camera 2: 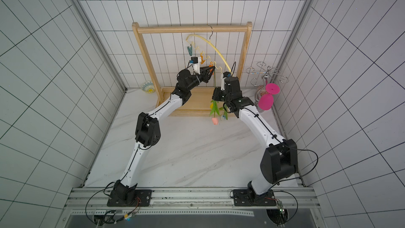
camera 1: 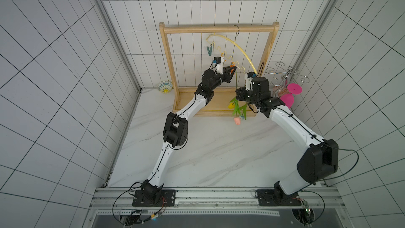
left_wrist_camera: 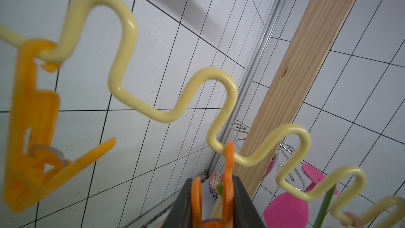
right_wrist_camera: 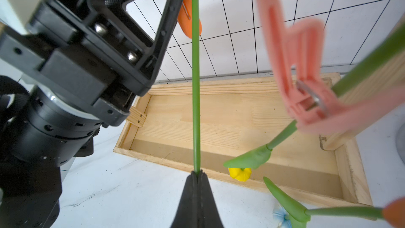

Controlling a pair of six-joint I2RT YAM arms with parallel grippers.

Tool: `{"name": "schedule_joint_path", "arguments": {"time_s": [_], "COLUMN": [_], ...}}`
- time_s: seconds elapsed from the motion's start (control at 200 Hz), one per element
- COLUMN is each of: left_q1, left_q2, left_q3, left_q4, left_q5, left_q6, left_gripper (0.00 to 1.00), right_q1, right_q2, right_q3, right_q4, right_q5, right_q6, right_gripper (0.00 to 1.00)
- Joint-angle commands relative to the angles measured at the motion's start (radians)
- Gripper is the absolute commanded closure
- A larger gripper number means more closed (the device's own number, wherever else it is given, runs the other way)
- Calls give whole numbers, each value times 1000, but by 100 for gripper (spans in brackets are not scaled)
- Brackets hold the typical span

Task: Dry the flowers on a clothes hanger
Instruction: Open the clamp at the hanger, then clamp the flower onto the hanger.

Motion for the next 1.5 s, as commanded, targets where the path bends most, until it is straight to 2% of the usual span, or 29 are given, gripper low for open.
{"name": "schedule_joint_path", "arguments": {"time_s": [0.0,0.265,0.655,0.825,1.005,1.28,1.369,1.494], "left_q1": [-5,-13,-31,-31,-30,-30,-31,-31], "left_q2": [7,-41,-106,-122,-124,-111,-107,-102], "left_q3": [24,-44,-153,-180,-178,-152,-144,-138], "left_q4": [-3,26,76,92,92,83,81,80], "left_q5": [-9,-26,-28,-29,-30,-34,-33,-25], "left_q6": [9,-5,7,7,13,9,5,0], "left_gripper": [75,77,77,77,77,77,77,77], "right_q1": [2,-11,-62,-63,-83,-115,-115,-116], "right_q2": [15,37,49,50,49,47,52,73], "right_q3": [35,18,-30,-31,-51,-86,-81,-66], "right_q4": [2,27,224,230,184,189,201,260], "right_q5": [17,2,-279,-286,-184,-160,-192,-312], "right_q6": [-15,29,243,252,252,301,304,337], "right_gripper": [100,100,100,100,100,100,100,100]}}
